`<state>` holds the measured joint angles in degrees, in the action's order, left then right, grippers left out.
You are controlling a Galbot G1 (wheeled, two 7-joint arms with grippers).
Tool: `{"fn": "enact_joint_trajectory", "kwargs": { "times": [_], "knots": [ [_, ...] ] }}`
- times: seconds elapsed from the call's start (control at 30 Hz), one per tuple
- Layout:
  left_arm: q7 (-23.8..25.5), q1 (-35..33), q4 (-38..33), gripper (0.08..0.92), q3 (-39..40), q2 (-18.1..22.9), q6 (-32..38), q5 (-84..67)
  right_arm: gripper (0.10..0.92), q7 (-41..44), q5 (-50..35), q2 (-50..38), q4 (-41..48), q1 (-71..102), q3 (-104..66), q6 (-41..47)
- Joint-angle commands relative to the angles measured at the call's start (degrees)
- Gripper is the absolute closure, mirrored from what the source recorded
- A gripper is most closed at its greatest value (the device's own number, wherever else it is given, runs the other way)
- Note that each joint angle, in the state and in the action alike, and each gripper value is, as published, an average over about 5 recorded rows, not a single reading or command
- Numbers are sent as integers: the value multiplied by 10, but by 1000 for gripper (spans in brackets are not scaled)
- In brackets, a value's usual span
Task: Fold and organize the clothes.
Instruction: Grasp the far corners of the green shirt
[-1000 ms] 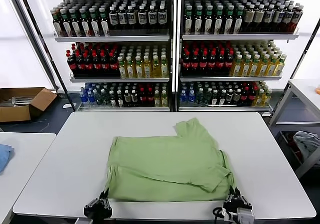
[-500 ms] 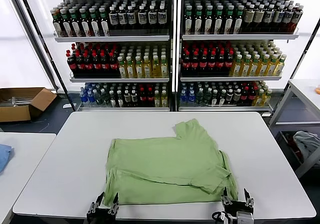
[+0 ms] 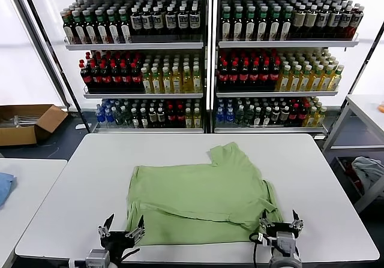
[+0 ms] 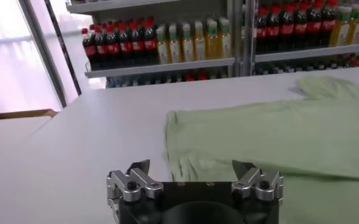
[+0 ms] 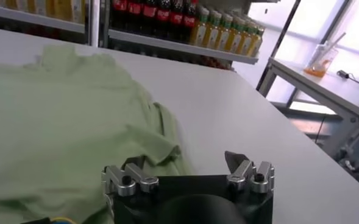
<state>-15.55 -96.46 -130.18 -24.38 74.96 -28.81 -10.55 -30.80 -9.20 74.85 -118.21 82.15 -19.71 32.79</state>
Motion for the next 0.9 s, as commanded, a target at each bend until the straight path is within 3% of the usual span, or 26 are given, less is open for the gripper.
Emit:
{"fn": "enact_joint_trajectory", "kwargs": {
  "times": [0.03, 0.23, 0.43, 0.67, 0.9],
  "knots": [
    [5, 53, 22, 177, -8, -7, -15, -28, 203, 3, 3, 3, 59, -97, 7, 5],
    [9, 103, 46, 177, -9, -23, -34, -48, 203, 5, -15, 23, 109, -175, 22, 5],
    [36, 197, 100, 177, -6, -54, -41, -75, 203, -5, -61, 58, 169, -282, 26, 4],
    [70, 334, 228, 177, 21, -96, -34, -138, 203, 8, -114, 66, 260, -389, 34, 4],
    [83, 453, 363, 177, 58, -112, -20, -149, 203, 123, -131, 29, 388, -488, 77, 3]
  ]
}}
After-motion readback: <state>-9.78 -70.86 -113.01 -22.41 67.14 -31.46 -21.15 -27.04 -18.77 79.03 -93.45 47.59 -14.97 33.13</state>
